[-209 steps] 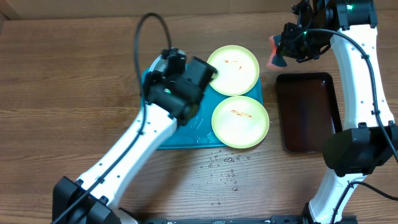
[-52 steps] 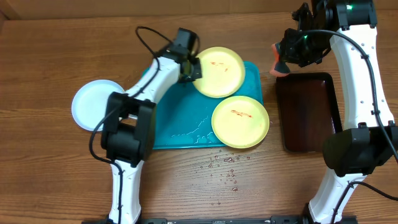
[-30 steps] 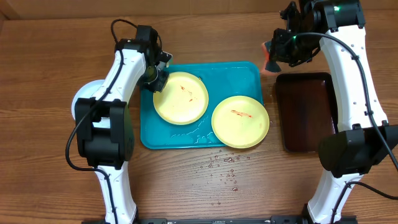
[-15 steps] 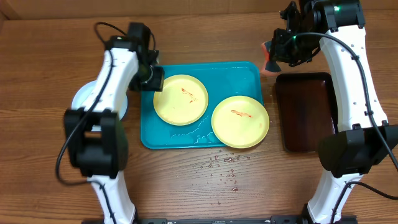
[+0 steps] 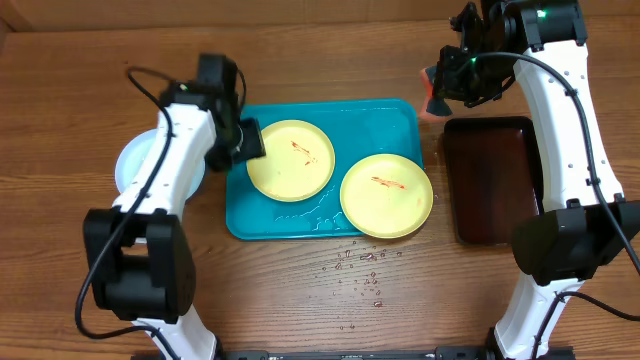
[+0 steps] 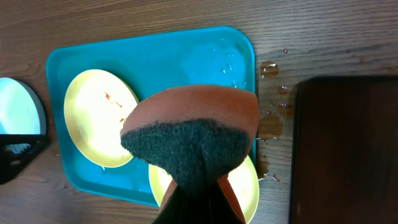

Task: Clean dirty plates on tray and stack at the side
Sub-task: 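Regrasp the yellow plate's left rim with the left gripper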

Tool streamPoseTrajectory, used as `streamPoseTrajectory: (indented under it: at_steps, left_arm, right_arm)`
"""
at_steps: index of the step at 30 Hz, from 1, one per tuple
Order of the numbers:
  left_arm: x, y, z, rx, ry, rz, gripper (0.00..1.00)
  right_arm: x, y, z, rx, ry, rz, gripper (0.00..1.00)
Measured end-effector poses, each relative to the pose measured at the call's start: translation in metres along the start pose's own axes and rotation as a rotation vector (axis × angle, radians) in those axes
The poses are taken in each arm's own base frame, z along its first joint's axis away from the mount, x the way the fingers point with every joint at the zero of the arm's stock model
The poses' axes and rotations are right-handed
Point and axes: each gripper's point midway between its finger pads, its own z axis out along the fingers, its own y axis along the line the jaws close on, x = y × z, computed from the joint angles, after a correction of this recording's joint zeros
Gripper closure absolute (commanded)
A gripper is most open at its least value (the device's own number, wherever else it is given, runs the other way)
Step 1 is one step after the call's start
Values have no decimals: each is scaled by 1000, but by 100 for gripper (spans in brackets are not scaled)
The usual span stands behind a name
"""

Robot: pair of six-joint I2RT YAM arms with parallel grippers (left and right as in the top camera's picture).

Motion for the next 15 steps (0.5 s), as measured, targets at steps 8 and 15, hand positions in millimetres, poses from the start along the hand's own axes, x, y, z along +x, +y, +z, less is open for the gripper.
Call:
streamPoseTrajectory:
  at_steps: [8, 15]
  left_arm:
    - [11, 3, 33, 26, 7, -118, 64]
    - [23, 7, 47, 28, 32, -159, 73]
  right_arm:
    - [0, 0, 0, 0, 0, 0, 96]
    - [-1, 3, 1, -2, -4, -7, 96]
